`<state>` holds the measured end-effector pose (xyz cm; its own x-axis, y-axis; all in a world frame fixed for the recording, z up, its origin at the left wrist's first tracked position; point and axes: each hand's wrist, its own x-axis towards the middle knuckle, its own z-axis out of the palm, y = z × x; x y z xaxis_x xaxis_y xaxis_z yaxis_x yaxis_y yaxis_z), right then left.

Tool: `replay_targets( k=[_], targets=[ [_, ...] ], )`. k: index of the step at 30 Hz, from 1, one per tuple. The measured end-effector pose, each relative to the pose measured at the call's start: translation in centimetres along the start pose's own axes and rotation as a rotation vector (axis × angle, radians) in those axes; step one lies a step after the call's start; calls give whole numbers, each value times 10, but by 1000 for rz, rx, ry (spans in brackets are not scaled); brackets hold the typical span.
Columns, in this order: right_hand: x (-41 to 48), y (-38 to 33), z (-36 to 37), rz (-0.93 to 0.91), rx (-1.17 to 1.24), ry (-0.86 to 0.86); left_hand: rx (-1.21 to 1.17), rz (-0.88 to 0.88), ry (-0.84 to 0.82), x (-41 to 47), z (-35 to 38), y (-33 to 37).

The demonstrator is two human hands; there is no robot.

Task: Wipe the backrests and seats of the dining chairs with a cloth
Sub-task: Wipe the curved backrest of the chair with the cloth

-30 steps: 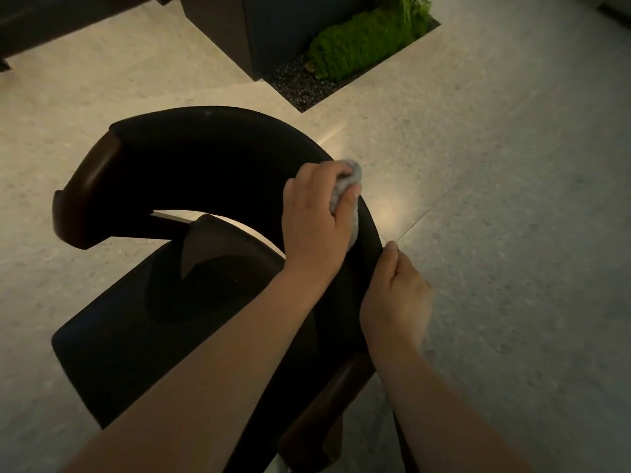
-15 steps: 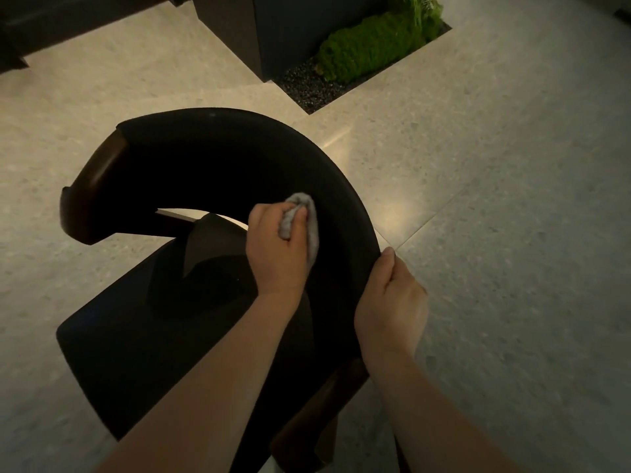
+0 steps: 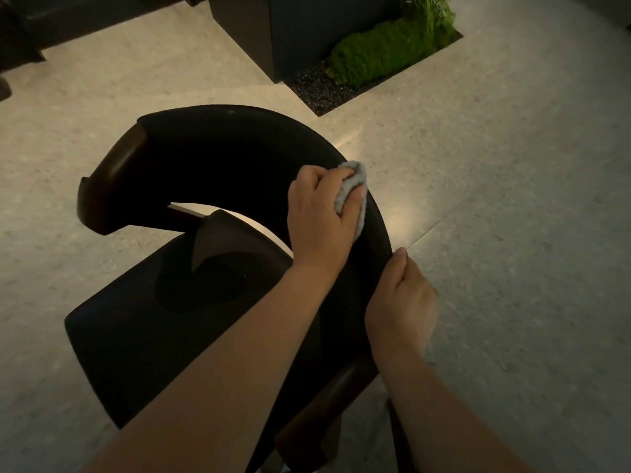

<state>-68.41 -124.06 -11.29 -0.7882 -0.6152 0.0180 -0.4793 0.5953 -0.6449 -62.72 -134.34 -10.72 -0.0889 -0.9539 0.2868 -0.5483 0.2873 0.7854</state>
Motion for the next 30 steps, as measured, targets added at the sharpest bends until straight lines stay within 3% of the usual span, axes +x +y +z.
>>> replay_targets(
  k=[5, 15, 19, 25, 30],
  targets=[
    [1, 0, 1, -2, -22, 17, -26, -6, -32, 8, -2, -1],
    [1, 4, 4, -23, 4, 45, -93, -304, 91, -2, 1, -29],
    [1, 3, 3, -34, -5, 48, -54, -294, 57, -23, -4, -38],
    [-1, 0, -1, -93, 71, 49, -226, -140, -45, -38, -8, -24],
    [0, 2, 0, -83, 68, 29, -272, -248, -35, -38, 4, -20]
  ],
)
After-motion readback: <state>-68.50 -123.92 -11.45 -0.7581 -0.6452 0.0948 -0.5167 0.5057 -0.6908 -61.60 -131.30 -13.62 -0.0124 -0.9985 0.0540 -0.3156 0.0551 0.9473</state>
